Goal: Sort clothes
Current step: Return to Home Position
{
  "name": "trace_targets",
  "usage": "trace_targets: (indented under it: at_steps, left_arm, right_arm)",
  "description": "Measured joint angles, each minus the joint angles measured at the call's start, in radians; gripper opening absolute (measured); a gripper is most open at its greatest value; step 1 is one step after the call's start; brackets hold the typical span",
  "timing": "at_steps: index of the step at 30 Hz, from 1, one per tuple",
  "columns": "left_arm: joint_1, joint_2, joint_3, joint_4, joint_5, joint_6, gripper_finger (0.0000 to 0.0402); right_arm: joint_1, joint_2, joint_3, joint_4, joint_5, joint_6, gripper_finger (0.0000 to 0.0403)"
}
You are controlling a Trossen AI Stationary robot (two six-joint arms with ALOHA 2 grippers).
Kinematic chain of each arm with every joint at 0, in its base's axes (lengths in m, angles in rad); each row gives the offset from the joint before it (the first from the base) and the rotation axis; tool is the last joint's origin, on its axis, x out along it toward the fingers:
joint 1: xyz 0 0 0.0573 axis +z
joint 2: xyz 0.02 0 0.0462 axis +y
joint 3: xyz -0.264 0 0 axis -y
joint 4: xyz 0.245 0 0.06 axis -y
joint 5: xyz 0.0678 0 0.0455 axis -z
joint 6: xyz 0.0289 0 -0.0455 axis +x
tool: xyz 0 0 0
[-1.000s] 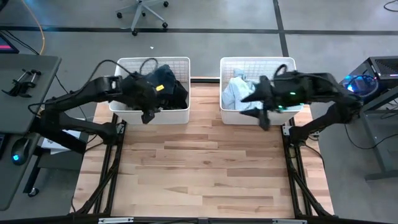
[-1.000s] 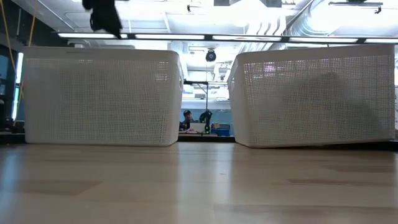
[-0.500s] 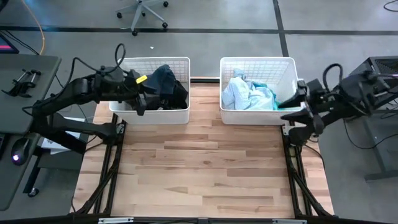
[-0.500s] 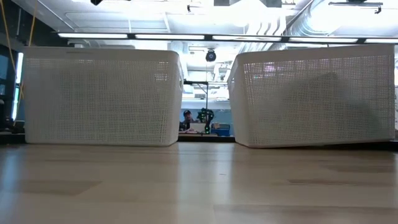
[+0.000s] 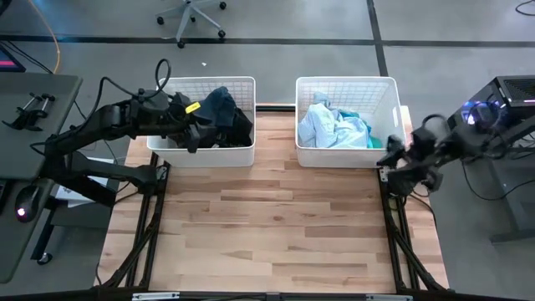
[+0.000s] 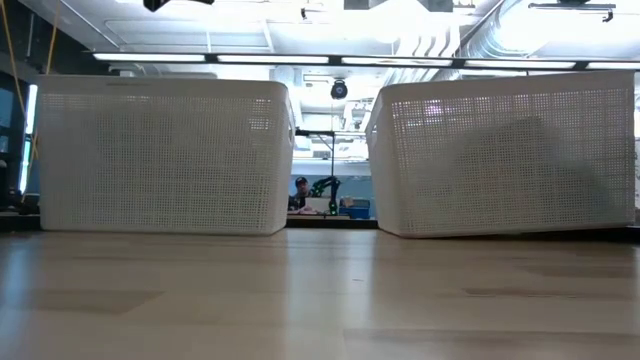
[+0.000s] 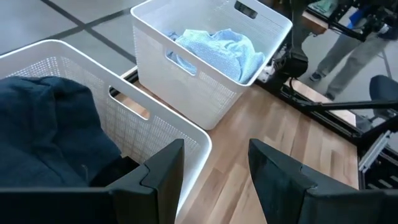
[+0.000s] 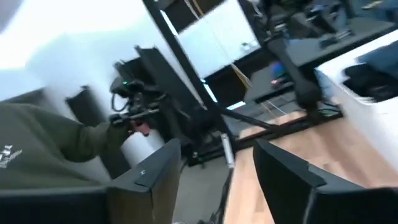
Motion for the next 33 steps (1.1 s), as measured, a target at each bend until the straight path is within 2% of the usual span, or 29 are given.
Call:
trace_targets:
  at_steps: [3,6,10,14,17,21,25,27,33]
  left_arm:
    - [0.000,0.000,0.000,0.000,-0.014,-0.016,0.0166]
    - [0.000,0.000,0.000,0.000,-0.038,-0.017,0.0165]
    - [0.000,0.000,0.000,0.000,-0.063,-0.017,0.0165]
    - [0.000,0.000,0.000,-0.001,-0.071,-0.016,0.0165]
    - [0.000,0.000,0.000,-0.001,-0.083,-0.016,0.0165]
    - [0.000,0.000,0.000,-0.002,-0.086,-0.016,0.0165]
    - [0.000,0.000,0.000,-0.002,-0.086,-0.016,0.0165]
    - [0.000,0.000,0.000,-0.002,-0.086,-0.017,0.0165]
    - [0.000,0.000,0.000,-0.002,-0.097,-0.042,0.0165]
  right_arm:
    - [0.000,-0.029,-0.188,0.183,-0.070,-0.011,0.0168]
    - [-0.004,0.000,-0.351,0.419,-0.125,-0.026,0.0141]
    - [-0.047,0.041,-0.487,0.624,-0.055,-0.080,0.0094]
    - [-0.133,0.061,-0.558,0.760,-0.045,-0.192,0.0025]
    - [-0.214,0.062,-0.567,0.766,-0.059,-0.249,0.0009]
    - [-0.320,0.036,-0.567,0.725,-0.171,-0.307,0.0007]
    - [-0.398,-0.039,-0.567,0.560,-0.218,-0.263,0.0002]
    - [-0.415,-0.094,-0.571,0.470,-0.217,-0.232,0.0001]
    - [-0.407,-0.283,-0.674,0.483,-0.209,-0.196,0.0000]
